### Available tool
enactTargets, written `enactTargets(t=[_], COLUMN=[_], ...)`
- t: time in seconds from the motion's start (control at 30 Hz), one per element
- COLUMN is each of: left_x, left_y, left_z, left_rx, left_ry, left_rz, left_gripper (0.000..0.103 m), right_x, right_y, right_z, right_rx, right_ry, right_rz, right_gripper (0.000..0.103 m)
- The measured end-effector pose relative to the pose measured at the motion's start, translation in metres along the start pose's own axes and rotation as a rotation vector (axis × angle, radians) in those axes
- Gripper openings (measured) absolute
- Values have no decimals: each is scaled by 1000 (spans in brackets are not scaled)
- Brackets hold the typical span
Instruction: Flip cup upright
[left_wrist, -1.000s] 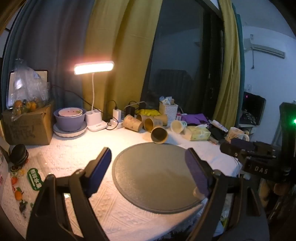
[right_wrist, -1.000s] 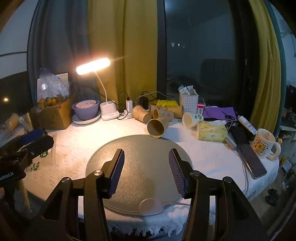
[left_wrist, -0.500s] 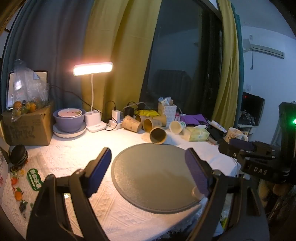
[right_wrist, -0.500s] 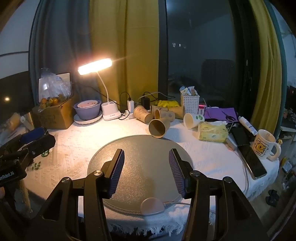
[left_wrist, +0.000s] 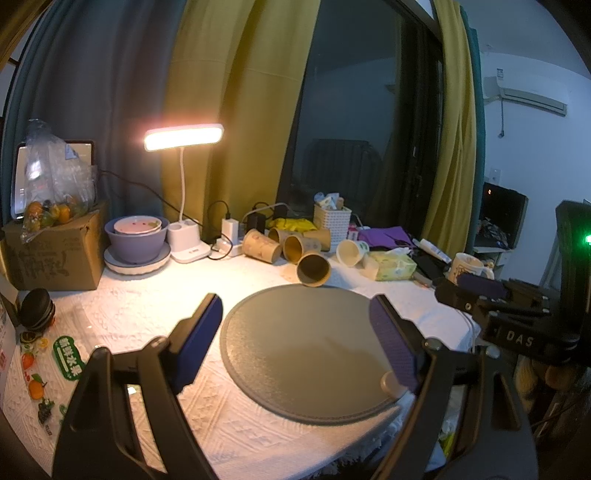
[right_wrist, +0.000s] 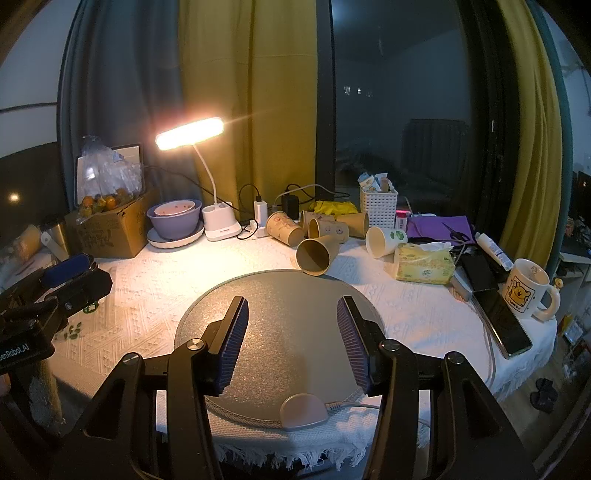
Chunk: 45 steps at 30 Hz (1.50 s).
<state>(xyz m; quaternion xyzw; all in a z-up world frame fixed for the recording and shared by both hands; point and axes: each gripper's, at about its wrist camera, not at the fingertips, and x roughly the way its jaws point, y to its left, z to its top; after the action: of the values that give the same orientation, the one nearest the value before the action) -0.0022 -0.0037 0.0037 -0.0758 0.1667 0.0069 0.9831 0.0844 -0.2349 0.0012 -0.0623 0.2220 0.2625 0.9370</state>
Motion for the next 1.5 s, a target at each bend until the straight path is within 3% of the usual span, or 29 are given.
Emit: enactTargets(t=[1.5], left_x=[0], left_y=[-4], left_z=[0], left_rx=[0], left_ry=[1], left_rz=[1], left_gripper=[83], right_x=[0], right_y=[0], right_z=[0], right_rx=[-2], right_ry=[0], right_rz=[0], right_gripper=[53])
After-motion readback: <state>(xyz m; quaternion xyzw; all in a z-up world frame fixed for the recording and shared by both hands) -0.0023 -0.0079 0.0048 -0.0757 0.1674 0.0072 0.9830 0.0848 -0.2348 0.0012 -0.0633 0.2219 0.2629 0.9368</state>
